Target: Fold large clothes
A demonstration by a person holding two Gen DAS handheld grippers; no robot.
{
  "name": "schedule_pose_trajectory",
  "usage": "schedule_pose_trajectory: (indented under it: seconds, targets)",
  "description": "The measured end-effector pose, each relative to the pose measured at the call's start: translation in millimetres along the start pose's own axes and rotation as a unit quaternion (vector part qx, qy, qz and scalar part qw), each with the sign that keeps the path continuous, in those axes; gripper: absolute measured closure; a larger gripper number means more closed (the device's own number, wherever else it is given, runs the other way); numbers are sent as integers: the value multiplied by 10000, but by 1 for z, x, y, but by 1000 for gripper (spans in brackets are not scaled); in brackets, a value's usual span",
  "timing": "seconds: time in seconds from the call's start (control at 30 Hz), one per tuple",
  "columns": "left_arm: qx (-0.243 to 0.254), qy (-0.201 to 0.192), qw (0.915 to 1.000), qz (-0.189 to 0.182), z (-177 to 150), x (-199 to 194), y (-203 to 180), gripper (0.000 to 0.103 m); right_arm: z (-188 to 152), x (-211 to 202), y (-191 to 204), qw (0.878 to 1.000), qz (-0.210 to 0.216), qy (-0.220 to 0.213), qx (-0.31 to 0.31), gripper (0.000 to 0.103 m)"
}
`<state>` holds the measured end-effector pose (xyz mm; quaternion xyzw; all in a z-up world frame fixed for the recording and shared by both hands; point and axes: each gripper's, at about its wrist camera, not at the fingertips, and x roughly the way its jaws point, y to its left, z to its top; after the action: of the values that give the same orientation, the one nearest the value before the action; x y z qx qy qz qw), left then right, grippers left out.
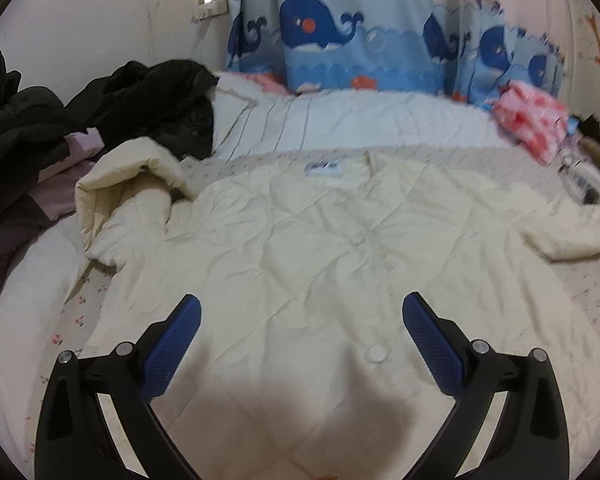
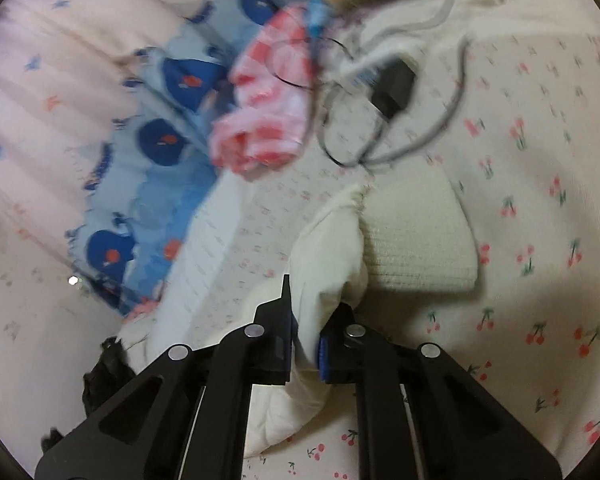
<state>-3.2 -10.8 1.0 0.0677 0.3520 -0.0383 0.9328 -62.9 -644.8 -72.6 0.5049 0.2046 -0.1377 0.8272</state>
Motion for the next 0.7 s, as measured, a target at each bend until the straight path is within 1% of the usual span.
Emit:
schedule_pose_trajectory:
  seconds: [0.07, 0.13, 0.2, 0.33, 0.4, 0.43, 0.47, 0.53, 0.57, 0.63, 0.7]
  targets:
    - [-72, 198, 9998, 63, -1, 9, 5, 6, -2, 3, 7, 9998, 76, -22, 165, 94]
    - [-279, 349, 9990, -9, -1, 13, 13, 6, -3, 3, 32, 9997, 231, -56, -30, 94]
    - [-577, 440, 9973, -121, 0, 13, 26, 6, -5, 0, 72, 9982, 455, -96, -387, 94]
    - [-859, 440, 9953, -98, 1, 9, 42, 6, -15, -3, 154, 9900, 986, -118, -1000, 94]
    - [-954, 412, 9945, -85, 3, 7, 48, 6, -29, 3, 204, 9828, 1257, -6, -1350, 94]
    - [-1022, 403, 9939, -87, 5, 6, 53, 6, -36, 5, 222, 9798, 1350, 49, -1471, 94]
    - [-1075, 398, 9934, -96, 5, 6, 57, 6, -50, 10, 250, 9744, 1499, 138, -1670, 94]
    - [-1204, 376, 9920, -109, 7, 4, 66, 6, -73, 19, 291, 9649, 1710, 276, -1973, 94]
    - [-1263, 365, 9912, -120, 7, 2, 71, 6, -92, 25, 318, 9574, 1848, 386, -2184, 94]
    - [-1421, 327, 9892, -127, 9, -1, 82, 6, -128, 36, 359, 9431, 2079, 588, -2526, 94]
    - [-1560, 282, 9873, -118, 12, -5, 94, 6, -161, 47, 391, 9308, 2247, 773, -2779, 94]
